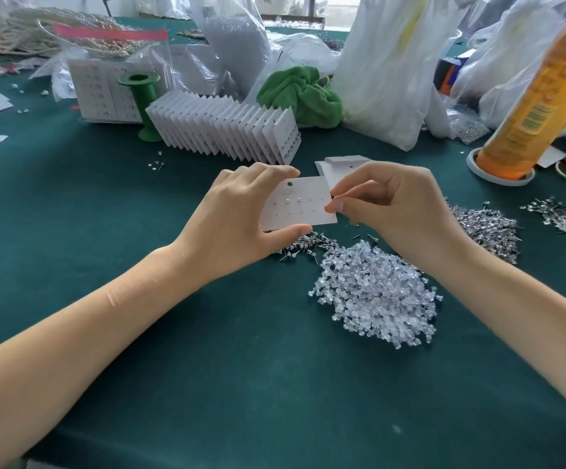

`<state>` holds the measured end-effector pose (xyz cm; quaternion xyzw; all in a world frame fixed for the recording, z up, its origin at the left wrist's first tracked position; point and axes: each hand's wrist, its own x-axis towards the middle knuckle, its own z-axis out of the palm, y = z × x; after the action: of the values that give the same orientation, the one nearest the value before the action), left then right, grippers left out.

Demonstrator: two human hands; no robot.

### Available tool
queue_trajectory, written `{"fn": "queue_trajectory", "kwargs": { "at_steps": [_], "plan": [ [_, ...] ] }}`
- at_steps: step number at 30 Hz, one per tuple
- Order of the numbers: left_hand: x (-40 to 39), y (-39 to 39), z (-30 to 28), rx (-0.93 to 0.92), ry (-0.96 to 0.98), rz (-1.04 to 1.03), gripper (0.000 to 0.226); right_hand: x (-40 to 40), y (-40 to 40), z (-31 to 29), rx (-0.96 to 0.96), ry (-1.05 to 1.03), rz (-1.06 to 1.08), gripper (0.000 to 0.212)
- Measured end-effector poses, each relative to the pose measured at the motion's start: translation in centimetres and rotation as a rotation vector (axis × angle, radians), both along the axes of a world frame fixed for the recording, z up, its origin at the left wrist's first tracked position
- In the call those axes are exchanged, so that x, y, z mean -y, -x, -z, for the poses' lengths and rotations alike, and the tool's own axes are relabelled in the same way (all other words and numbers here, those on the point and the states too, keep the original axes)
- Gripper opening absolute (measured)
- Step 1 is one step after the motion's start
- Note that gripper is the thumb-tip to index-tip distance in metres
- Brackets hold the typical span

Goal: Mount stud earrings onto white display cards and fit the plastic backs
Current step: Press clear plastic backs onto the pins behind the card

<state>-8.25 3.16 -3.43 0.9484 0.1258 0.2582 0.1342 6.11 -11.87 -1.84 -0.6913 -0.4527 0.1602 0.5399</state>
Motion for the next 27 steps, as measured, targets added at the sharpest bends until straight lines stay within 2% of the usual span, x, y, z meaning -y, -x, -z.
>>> {"fn": "queue_trajectory", "kwargs": {
  "at_steps": [12,17,23,27],
  "plan": [
    [1.00,0.45,-0.30,-0.001,0.186,0.120,0.074,0.19,0.66,-0.01,-0.128,-0.080,0.004,0.011],
    [1.04,0.42,-0.34,-0.020,0.231,0.107,0.074,0.25,0.63,0.06,0.008,-0.062,-0.002,0.011],
    [1.02,0.42,-0.30,-0.004,0.199,0.116,0.074,0.24,0.51,0.51,0.188,-0.046,0.027,0.013],
    [1.00,0.44,-0.26,0.012,0.206,0.127,0.071,0.20,0.60,0.61,0.214,-0.083,0.028,0.013]
  ]
}}
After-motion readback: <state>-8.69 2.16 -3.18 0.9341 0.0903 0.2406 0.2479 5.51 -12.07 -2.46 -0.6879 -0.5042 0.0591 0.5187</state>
